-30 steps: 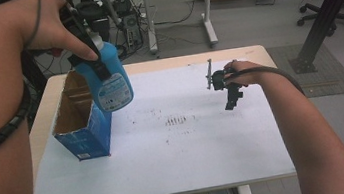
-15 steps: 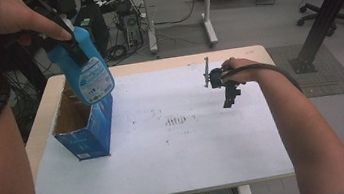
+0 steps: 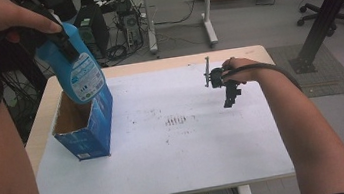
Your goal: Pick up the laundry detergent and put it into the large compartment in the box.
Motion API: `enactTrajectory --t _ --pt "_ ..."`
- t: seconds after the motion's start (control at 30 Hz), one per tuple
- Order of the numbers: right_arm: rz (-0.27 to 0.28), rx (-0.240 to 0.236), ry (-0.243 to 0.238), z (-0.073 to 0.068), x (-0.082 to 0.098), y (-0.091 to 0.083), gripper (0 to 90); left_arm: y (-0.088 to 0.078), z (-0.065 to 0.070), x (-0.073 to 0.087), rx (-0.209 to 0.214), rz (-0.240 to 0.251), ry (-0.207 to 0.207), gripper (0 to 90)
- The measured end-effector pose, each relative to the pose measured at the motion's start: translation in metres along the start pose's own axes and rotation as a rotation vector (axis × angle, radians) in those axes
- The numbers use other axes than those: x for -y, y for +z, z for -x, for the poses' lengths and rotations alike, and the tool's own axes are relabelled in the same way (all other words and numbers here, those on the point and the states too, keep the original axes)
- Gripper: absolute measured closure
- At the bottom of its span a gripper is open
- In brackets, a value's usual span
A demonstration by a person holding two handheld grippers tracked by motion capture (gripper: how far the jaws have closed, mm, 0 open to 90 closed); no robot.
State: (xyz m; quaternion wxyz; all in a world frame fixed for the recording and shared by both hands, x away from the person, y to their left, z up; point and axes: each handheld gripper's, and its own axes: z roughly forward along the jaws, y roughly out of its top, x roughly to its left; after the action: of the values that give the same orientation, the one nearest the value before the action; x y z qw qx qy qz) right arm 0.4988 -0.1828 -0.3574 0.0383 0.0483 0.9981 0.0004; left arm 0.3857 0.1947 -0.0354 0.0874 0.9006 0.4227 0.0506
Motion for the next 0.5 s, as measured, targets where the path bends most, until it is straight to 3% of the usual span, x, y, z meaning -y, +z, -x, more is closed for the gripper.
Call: enactTrajectory --t 0.23,0.5 --pt "0.003 0.002 -0.002 -0.0006 0.0002 -0.0007 4.5 -0.0004 0.0017 -0.0003 0.002 0.005 -0.011 39.2" --pt "0.005 0.001 -0.003 -0.0005 0.0010 -0.0012 4.4 0.0000 -0.0012 0.0015 -0.026 0.006 -0.070 39.1"
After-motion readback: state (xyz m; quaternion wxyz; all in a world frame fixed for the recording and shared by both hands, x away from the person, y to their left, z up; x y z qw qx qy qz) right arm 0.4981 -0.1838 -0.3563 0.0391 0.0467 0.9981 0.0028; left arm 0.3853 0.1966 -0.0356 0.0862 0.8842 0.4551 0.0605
